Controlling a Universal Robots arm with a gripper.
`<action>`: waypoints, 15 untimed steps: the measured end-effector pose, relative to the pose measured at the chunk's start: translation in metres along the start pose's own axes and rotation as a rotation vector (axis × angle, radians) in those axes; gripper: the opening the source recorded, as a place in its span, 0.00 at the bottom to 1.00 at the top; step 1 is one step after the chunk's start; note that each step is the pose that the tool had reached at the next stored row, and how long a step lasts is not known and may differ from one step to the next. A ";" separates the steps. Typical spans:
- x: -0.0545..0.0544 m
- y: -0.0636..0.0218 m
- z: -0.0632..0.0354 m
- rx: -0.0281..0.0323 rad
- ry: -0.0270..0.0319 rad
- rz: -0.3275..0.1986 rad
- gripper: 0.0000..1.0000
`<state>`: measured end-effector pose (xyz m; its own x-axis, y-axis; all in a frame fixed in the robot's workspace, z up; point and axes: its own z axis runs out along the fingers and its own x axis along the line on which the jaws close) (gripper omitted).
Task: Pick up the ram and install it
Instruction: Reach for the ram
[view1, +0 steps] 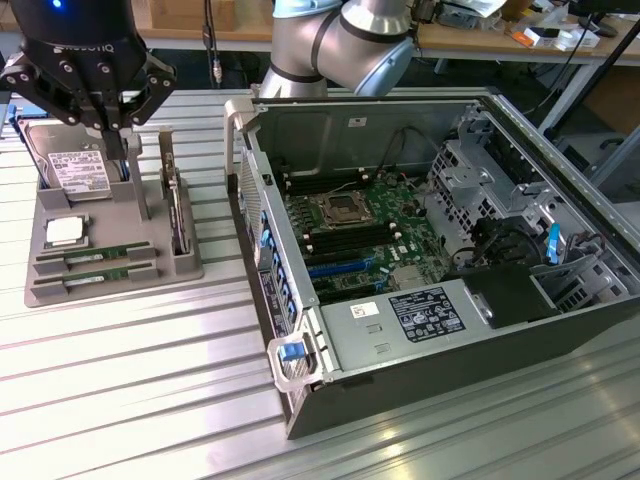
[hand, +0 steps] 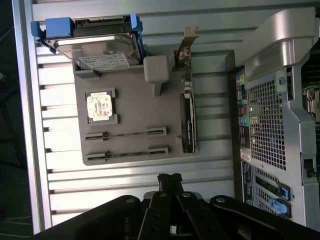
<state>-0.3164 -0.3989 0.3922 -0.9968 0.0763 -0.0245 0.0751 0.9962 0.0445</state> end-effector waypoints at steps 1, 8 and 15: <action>0.002 -0.0002 -0.0001 0.0001 0.0001 0.000 0.11; 0.004 -0.0003 -0.0001 0.0001 0.0001 0.000 0.11; 0.004 -0.0003 -0.0001 0.0001 0.0001 0.000 0.11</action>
<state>-0.3199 -0.3989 0.3922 -0.9968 0.0762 -0.0244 0.0751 0.9962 0.0444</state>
